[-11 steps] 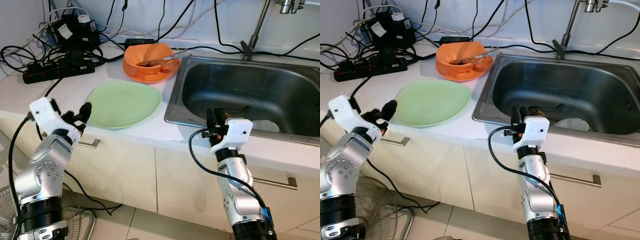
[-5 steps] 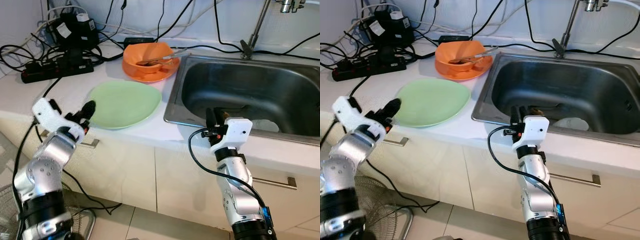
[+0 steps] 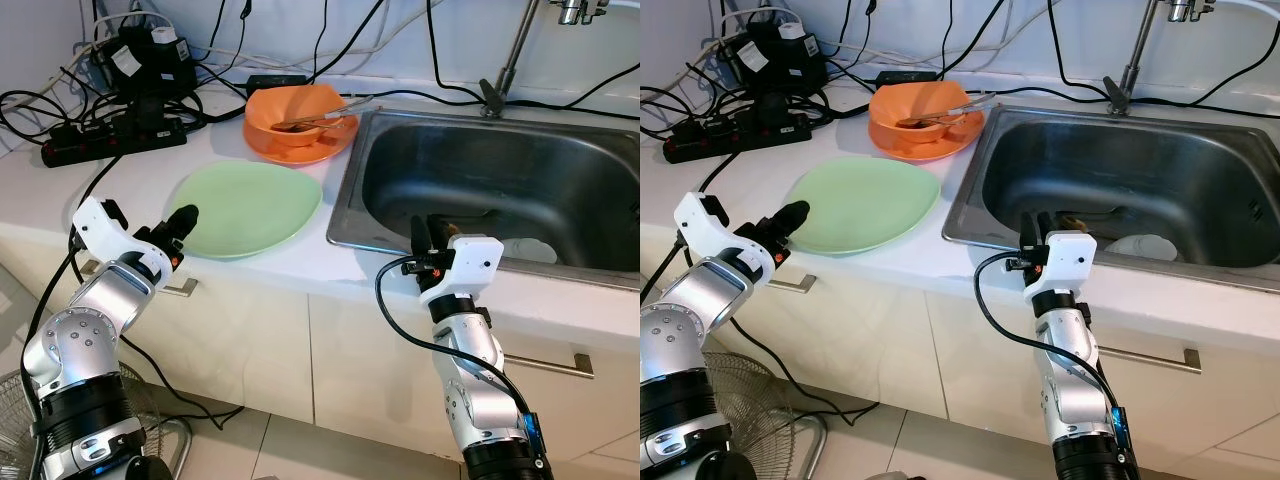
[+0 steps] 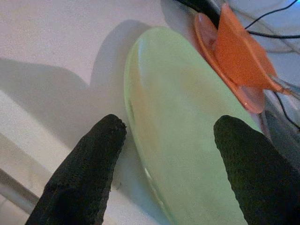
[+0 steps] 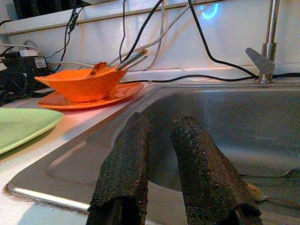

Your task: Kitchen organization

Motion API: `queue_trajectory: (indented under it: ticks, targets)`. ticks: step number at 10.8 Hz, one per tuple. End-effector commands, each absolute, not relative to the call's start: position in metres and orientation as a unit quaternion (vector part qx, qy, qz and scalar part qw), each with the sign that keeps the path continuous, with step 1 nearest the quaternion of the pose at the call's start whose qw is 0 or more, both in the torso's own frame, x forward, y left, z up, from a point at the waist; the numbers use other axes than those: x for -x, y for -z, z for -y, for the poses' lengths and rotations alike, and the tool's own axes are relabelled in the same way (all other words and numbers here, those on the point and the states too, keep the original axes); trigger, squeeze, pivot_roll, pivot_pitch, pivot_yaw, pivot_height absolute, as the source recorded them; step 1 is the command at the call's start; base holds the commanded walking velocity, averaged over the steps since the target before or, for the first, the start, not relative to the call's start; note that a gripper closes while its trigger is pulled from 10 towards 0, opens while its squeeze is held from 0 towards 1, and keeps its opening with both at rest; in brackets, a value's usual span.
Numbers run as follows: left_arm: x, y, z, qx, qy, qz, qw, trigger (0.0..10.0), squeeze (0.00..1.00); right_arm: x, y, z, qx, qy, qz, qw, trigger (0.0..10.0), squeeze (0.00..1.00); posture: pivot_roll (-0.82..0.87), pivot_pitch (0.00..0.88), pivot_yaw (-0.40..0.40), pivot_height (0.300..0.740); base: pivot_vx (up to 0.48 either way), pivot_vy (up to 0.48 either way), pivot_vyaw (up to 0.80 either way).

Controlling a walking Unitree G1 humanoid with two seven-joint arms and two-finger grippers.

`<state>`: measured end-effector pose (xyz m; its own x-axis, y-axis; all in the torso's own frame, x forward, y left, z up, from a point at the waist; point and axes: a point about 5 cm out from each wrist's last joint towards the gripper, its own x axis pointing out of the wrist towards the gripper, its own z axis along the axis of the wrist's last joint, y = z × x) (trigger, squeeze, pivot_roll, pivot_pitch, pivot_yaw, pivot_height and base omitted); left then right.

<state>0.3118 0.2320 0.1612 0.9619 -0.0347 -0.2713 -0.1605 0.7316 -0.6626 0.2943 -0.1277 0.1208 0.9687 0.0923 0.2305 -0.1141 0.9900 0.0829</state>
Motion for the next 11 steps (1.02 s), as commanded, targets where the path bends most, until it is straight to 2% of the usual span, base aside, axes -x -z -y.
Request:
queue_trajectory:
  ticks: [1,3,11]
  targets:
    - [-0.31,-0.171,-0.237,0.356,-0.04,-0.124,0.925,10.0,0.0,-0.296,-0.117,0.127,-0.047,-0.053,0.102,0.992,10.0,0.0,0.08,0.0,0.087,0.74,0.0,0.0,0.0]
    - [-0.305,-0.178,-0.238,0.348,-0.037,-0.128,0.928,10.0,0.0,-0.297,-0.117,0.127,-0.047,-0.055,0.1,0.992,10.0,0.0,0.09,0.0,0.087,0.74,0.0,0.0,0.0]
    - [-0.303,-0.158,-0.211,0.377,-0.032,-0.2,0.904,10.0,0.0,-0.296,-0.115,0.125,-0.047,-0.059,0.098,0.992,10.0,0.0,0.08,0.0,0.092,0.74,0.0,0.0,0.0]
